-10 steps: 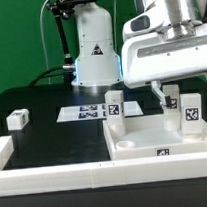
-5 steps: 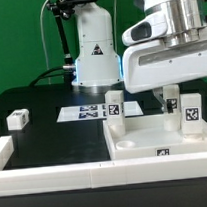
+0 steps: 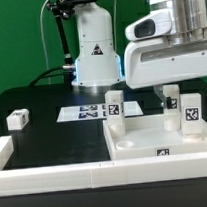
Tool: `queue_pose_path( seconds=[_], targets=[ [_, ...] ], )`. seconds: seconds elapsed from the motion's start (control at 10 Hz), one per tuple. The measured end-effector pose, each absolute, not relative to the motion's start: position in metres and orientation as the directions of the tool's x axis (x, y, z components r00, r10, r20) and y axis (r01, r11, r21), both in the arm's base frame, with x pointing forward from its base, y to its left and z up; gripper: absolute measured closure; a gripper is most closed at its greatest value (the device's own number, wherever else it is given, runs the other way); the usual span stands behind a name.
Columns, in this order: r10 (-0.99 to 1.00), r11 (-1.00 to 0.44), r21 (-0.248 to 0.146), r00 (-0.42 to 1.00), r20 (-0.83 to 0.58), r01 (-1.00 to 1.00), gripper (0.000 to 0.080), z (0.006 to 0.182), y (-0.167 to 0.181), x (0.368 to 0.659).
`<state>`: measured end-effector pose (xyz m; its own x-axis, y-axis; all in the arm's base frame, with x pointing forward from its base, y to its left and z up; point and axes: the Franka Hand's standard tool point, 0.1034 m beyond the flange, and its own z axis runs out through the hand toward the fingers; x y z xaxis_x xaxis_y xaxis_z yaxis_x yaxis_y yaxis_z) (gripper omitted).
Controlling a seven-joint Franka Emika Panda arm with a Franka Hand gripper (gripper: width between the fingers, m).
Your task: Assemble square table
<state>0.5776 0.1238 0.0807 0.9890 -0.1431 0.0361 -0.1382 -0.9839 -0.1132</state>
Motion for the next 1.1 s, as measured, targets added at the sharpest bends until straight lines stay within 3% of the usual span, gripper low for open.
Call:
queue_pose_path(
  seconds=[0.2, 0.3, 0.4, 0.5, 0.9, 1.1],
  targets=[
    [-0.139, -0.985, -0.112, 0.990, 0.037, -0.134, 0.0159, 0.0789, 0.1198, 0.5780],
    [-0.140, -0.985, -0.112, 0.989, 0.037, -0.135, 0.0318, 0.0789, 0.1201, 0.5780],
    [-0.140, -0.984, -0.112, 0.989, 0.037, -0.135, 0.0318, 0.0788, 0.1200, 0.5780],
    [-0.142, -0.984, -0.111, 0.989, 0.036, -0.137, 0.0509, 0.0786, 0.1188, 0.5780],
    [-0.205, -0.973, -0.114, 0.978, 0.029, -0.201, 0.0508, 0.0786, 0.1189, 0.5780],
    [-0.365, -0.925, -0.122, 0.931, 0.008, -0.361, 0.0508, 0.0785, 0.1201, 0.5777]
  ],
)
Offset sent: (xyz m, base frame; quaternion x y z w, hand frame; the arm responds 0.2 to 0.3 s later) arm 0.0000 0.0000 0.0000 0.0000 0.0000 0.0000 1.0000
